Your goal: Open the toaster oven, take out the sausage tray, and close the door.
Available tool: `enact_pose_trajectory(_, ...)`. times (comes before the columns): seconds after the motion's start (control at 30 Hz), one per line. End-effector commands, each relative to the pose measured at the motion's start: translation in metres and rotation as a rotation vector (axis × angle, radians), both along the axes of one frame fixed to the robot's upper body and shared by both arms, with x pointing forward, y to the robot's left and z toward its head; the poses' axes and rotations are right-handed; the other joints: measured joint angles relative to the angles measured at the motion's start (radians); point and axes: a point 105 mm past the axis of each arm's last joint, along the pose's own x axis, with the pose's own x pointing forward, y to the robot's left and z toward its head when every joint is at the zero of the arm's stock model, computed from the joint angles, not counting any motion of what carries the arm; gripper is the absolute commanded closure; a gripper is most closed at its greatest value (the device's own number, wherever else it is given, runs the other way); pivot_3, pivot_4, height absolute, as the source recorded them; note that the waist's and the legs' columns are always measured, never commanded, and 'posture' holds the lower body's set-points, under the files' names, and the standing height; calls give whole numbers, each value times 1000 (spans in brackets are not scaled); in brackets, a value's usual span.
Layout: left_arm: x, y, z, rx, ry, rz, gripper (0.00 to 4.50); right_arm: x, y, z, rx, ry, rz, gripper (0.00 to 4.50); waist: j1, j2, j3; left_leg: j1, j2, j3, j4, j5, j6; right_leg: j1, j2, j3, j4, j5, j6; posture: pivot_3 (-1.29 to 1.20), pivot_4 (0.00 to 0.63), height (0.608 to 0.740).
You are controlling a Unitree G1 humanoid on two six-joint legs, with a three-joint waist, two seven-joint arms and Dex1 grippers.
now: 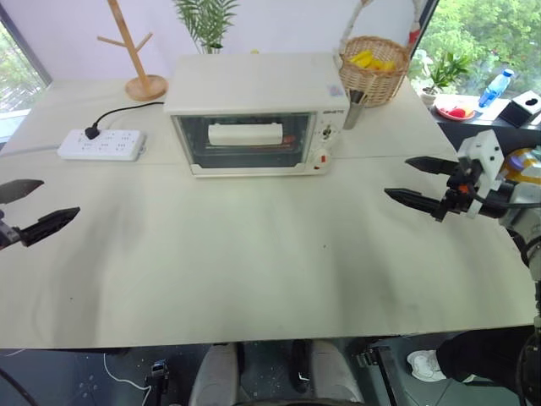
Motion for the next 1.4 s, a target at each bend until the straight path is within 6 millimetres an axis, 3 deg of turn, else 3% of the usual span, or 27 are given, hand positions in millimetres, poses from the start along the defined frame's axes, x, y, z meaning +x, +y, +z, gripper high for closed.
enact_pose_trajectory(0.03, -4, -1, 10, 31, -49, -11, 54, 1, -1, 9, -5, -52, -3, 0, 0, 0, 0, 0, 0, 0, 0, 0, 0, 0, 0, 0, 0, 0, 0, 0, 150, 734)
enact_pose_trajectory(0.63, 2, 0, 10, -31, -56, -2, 54, 1, -2, 5, -8, -44, -26, 0, 0, 0, 0, 0, 0, 0, 0, 0, 0, 0, 0, 0, 0, 1, 2, 0, 150, 734)
enact_pose_trajectory(0.83, 4, -6, 11, -43, -54, -35, 54, 0, 0, 8, -9, -52, -17, 0, 0, 0, 0, 0, 0, 0, 0, 0, 0, 0, 0, 0, 0, 1, 2, 0, 150, 734)
enact_pose_trajectory(0.93, 7, -18, 16, -44, -56, -86, 54, 1, 3, 11, 6, -46, -6, 0, 0, 0, 0, 0, 0, 0, 0, 0, 0, 0, 0, 0, 0, 1, 2, 0, 150, 734)
enact_pose_trajectory(1.1, 5, -61, 34, -71, -64, -285, 54, 1, 35, 24, 40, -45, 93, 0, 0, 0, 0, 0, 0, 0, 0, 0, 0, 0, 0, 1, 0, 1, 2, 0, 150, 734)
enact_pose_trajectory(1.27, 9, -107, 42, -69, -55, -486, 54, -8, 94, 20, 62, -4, 253, 0, 0, 0, 0, 0, 0, -1, 0, 0, 0, 0, 1, 0, 1, 2, 3, 0, 150, 734)
enact_pose_trajectory(1.4, 25, -123, 48, -85, -75, -535, 54, -4, 136, 21, 103, -6, 323, 0, -1, 0, 0, 0, 0, -1, 1, 0, 0, 0, 1, 1, 2, 2, 3, 0, 150, 734)
